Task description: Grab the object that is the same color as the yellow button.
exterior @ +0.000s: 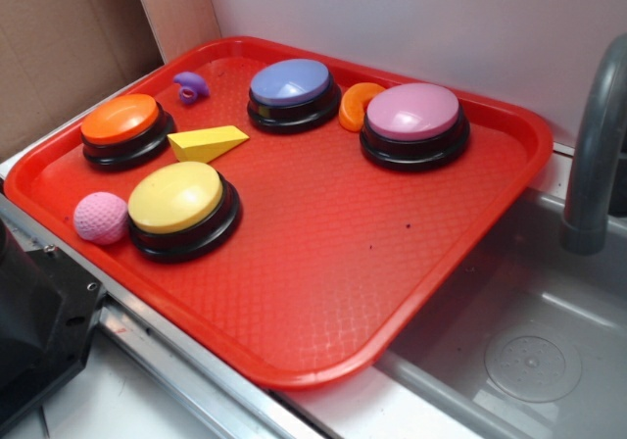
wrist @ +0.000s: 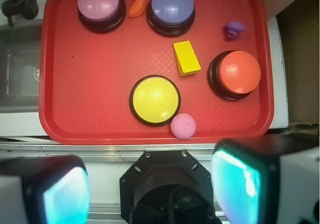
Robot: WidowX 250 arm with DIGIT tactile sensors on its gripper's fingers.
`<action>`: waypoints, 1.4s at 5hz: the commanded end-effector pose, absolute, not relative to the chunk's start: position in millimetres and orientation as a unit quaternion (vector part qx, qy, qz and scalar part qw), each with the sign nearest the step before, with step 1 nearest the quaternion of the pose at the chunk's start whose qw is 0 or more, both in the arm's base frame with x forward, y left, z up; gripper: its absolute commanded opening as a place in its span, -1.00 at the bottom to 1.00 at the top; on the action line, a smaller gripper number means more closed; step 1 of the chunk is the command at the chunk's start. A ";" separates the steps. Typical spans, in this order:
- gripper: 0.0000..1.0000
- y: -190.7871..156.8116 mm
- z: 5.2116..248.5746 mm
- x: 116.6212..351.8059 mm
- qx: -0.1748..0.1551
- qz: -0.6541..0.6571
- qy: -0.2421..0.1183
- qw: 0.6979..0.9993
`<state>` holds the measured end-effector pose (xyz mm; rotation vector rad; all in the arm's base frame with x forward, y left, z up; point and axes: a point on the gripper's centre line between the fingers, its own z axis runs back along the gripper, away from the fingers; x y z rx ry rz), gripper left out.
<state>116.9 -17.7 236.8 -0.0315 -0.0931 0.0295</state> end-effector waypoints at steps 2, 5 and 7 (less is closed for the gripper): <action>1.00 -10.2 225.0 129.5 -0.022 -0.006 -0.048 0.999; 1.00 28.0 175.7 173.1 0.013 -0.034 -0.049 0.998; 1.00 48.0 135.5 198.1 0.015 -0.062 -0.057 0.996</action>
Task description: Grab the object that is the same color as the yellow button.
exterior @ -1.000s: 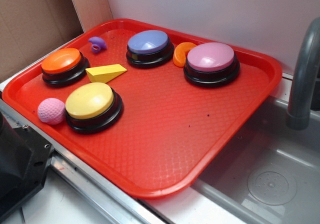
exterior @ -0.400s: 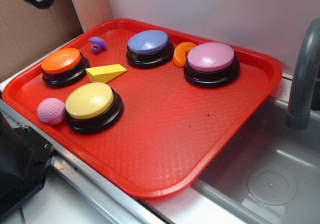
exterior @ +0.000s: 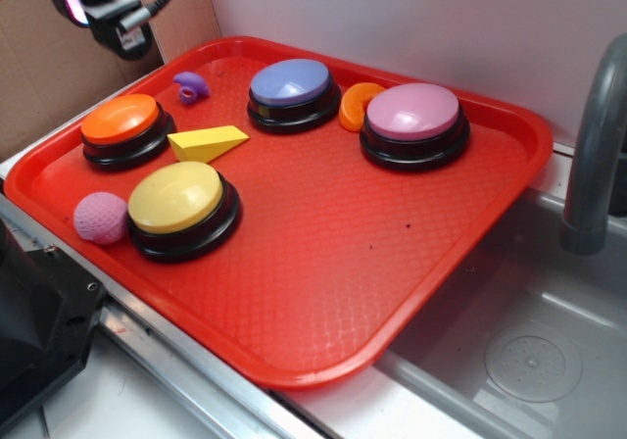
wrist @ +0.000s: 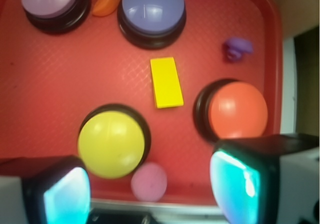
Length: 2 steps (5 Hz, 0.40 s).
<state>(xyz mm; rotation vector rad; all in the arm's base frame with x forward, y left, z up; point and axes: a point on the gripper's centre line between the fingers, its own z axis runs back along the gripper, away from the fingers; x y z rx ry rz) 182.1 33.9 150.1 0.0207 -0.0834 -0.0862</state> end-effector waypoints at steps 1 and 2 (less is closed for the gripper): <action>1.00 57.8 108.5 213.6 0.024 -0.066 -0.062 0.996; 1.00 62.9 87.4 225.1 0.018 -0.081 -0.050 0.995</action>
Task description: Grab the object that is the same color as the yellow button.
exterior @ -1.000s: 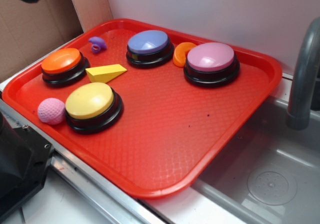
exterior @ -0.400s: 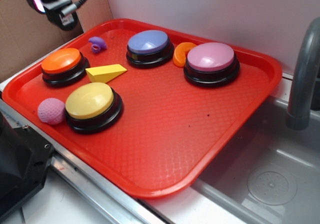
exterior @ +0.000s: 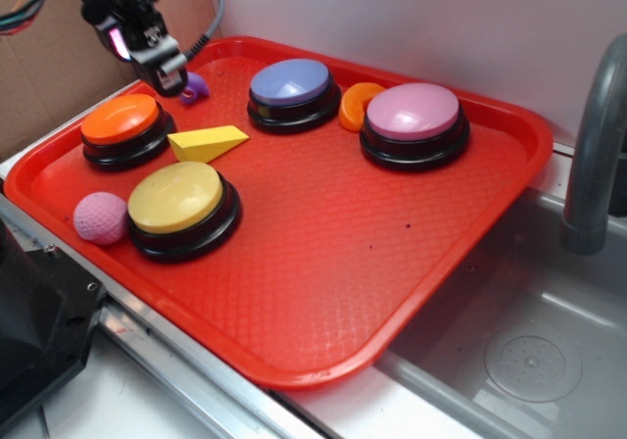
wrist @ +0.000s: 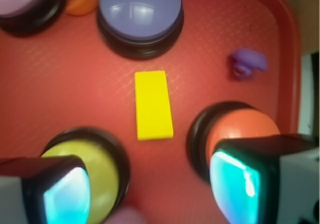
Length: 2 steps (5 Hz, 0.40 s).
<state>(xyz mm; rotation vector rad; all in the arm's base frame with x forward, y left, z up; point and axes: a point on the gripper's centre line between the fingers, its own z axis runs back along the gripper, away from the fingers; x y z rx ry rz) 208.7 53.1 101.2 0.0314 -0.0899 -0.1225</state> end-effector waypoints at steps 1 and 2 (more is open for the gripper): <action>1.00 66.8 66.8 235.6 0.016 -0.096 -0.061 0.993; 1.00 63.2 52.8 244.9 0.015 -0.120 -0.058 0.991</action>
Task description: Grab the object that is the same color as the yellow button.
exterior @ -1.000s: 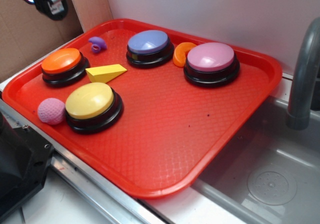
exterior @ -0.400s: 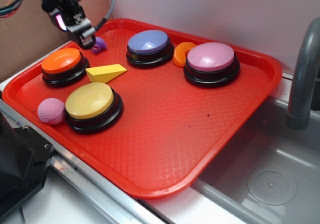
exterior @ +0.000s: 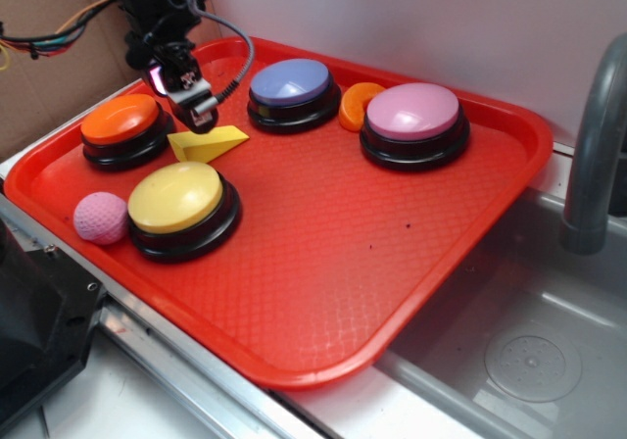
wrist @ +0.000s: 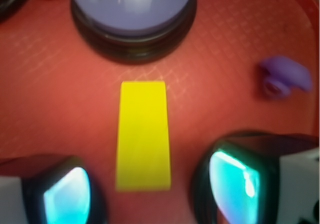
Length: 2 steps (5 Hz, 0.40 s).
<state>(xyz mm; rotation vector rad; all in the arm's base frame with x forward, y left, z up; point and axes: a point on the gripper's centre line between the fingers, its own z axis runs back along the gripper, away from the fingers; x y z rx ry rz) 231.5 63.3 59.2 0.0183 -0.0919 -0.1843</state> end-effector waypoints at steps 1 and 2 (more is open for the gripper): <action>1.00 60.8 43.6 251.6 0.019 -0.141 -0.052 0.988; 1.00 60.9 34.7 253.1 0.012 -0.145 -0.047 0.988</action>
